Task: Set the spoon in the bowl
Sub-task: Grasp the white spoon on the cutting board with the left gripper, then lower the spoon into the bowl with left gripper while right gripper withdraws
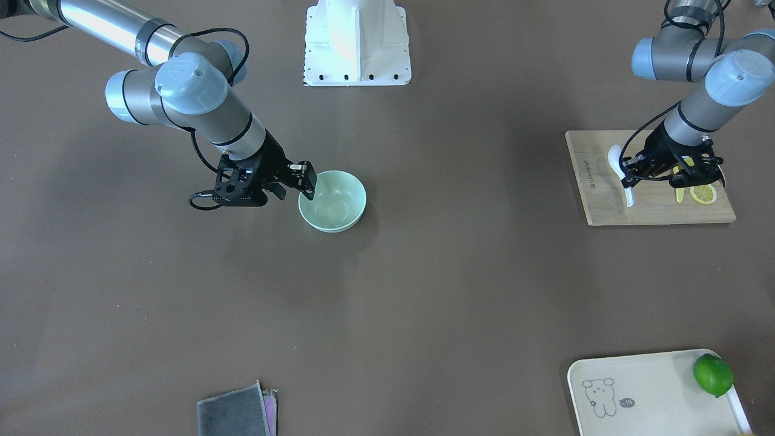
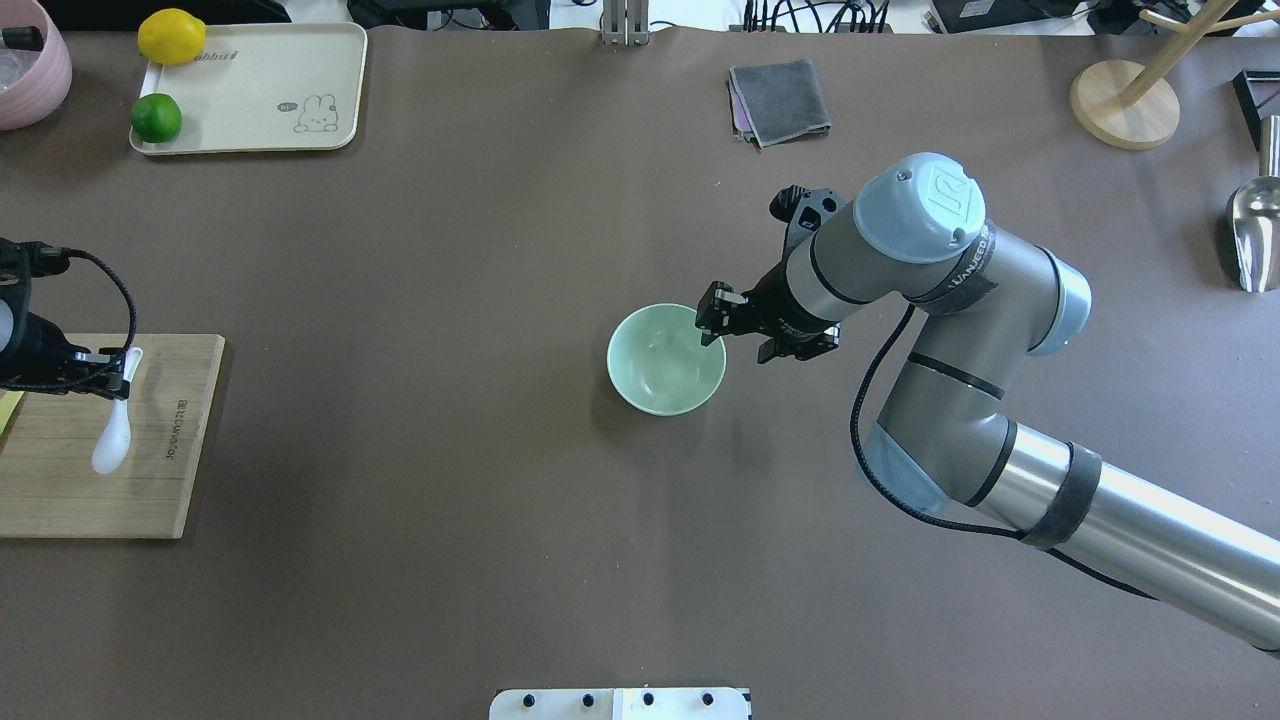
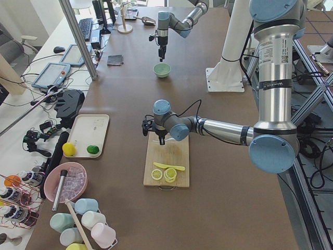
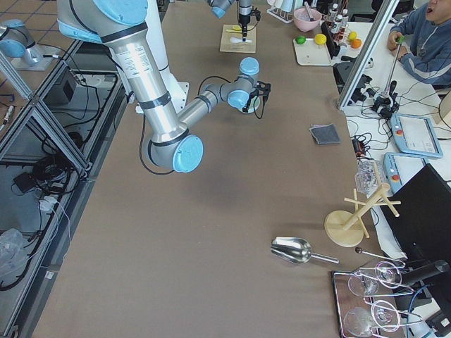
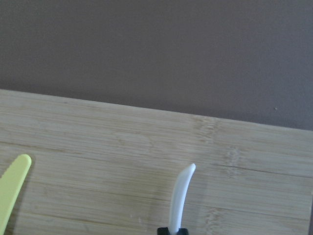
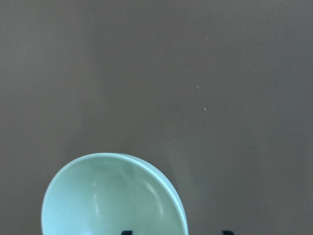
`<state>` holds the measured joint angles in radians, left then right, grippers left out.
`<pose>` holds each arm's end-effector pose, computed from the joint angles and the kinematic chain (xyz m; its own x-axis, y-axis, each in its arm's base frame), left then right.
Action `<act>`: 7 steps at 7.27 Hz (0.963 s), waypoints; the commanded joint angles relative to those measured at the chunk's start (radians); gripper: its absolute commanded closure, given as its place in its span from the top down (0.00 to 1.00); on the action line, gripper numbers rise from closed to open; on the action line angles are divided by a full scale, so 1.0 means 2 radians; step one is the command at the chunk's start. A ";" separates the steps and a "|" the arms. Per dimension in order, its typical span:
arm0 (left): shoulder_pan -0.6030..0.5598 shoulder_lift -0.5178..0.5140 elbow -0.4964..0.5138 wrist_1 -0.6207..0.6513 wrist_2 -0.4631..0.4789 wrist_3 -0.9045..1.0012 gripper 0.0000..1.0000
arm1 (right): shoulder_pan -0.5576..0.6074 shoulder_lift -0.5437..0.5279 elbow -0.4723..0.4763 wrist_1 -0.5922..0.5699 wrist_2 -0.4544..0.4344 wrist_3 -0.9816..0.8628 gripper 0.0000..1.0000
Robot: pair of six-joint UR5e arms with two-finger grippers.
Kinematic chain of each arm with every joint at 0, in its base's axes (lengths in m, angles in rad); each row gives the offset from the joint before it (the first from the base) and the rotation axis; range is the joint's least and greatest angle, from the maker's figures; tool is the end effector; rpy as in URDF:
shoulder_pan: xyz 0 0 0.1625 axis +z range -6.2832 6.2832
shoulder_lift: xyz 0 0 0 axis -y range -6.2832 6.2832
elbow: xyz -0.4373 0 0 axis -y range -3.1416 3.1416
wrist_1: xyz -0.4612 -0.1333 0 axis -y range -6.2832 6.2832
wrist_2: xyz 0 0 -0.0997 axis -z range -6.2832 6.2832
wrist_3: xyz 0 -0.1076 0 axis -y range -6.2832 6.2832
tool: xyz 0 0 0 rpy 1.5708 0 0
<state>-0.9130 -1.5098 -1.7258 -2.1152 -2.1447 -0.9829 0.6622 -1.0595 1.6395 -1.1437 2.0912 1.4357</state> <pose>0.2870 -0.4940 0.5688 0.6674 -0.1020 -0.7377 0.1161 0.9927 -0.0323 -0.5282 -0.5130 0.2567 0.4448 0.1986 0.8734 -0.1434 0.9783 -0.1494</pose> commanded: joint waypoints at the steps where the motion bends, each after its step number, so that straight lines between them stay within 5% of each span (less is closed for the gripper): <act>1: -0.001 -0.074 -0.040 0.079 -0.019 -0.002 0.00 | 0.047 -0.030 0.016 -0.003 0.037 -0.006 1.00; 4: 0.009 -0.274 -0.024 0.255 -0.020 -0.022 0.00 | 0.136 -0.122 0.032 -0.005 0.081 -0.157 1.00; 7: 0.084 -0.398 0.042 0.249 -0.001 -0.137 0.00 | 0.207 -0.193 0.022 -0.007 0.093 -0.312 1.00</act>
<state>-0.7961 -2.2027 -1.6975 -1.6178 -2.1719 -1.1796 1.0225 -1.3914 1.6921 -1.1569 2.2697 0.9265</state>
